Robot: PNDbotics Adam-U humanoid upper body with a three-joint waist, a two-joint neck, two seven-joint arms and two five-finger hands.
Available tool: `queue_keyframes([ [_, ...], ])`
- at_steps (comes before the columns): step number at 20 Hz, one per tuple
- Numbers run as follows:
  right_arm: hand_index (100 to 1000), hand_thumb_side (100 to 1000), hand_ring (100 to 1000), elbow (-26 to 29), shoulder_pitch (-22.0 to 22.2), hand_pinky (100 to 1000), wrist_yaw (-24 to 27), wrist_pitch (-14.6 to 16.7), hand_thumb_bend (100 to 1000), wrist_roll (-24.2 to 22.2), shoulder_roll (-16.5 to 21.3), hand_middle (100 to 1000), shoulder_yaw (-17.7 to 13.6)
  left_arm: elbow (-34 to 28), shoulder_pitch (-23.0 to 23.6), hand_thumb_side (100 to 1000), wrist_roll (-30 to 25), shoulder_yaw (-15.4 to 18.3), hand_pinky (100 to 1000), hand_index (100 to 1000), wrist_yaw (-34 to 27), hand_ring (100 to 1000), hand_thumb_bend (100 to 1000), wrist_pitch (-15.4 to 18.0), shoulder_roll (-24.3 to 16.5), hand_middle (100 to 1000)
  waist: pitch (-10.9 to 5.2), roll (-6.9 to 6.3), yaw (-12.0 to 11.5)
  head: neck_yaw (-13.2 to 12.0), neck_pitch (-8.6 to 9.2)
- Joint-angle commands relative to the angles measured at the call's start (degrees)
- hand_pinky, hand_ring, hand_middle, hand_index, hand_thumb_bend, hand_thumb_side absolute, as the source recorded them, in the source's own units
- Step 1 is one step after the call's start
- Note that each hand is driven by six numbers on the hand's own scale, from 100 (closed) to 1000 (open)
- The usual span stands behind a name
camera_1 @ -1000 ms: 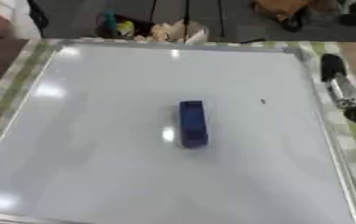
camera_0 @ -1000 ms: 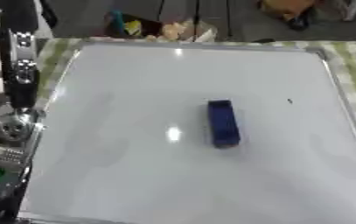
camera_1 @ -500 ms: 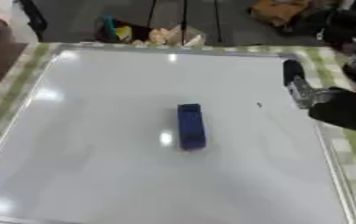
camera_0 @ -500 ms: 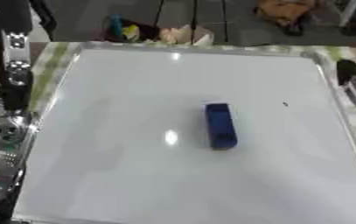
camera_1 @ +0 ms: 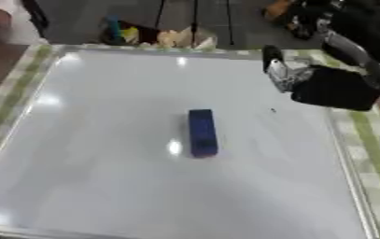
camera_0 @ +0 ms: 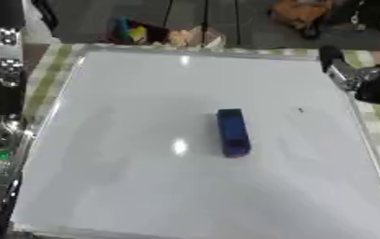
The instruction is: Wipe the whiteboard clean with a brush.
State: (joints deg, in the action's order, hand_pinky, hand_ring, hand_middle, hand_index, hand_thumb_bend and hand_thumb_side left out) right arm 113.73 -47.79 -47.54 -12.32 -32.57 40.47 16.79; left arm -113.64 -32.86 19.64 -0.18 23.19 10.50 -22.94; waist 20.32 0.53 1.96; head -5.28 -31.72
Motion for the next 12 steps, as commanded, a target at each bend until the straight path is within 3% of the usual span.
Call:
queue_keyframes([
  [1, 893, 1000, 874, 0.86, -1.97, 820, 0.87, -0.16, 238, -3.47, -0.21, 851, 0.08, -0.96, -1.0, 1000, -0.31, -0.17, 871, 979, -0.42, 919, 284, 0.01, -0.34, 919, -1.73, 0.21, -0.25, 0.33, -0.64],
  [8, 912, 1000, 890, -1.81, -4.41, 835, 4.72, -0.8, 321, -9.84, -1.84, 856, 1.42, -0.96, -1.12, 1000, -0.5, -0.35, 871, 979, -0.72, 919, 281, 0.08, -0.23, 919, -2.04, 0.57, -0.84, 0.78, -0.69],
  [12, 912, 1000, 890, -2.62, -4.9, 835, 5.23, -0.71, 321, -11.17, -2.18, 856, 1.61, -0.96, -1.19, 1000, -0.55, -0.37, 871, 979, -0.78, 919, 281, 0.08, -0.24, 919, -2.06, 0.61, -0.89, 0.8, -0.71],
])
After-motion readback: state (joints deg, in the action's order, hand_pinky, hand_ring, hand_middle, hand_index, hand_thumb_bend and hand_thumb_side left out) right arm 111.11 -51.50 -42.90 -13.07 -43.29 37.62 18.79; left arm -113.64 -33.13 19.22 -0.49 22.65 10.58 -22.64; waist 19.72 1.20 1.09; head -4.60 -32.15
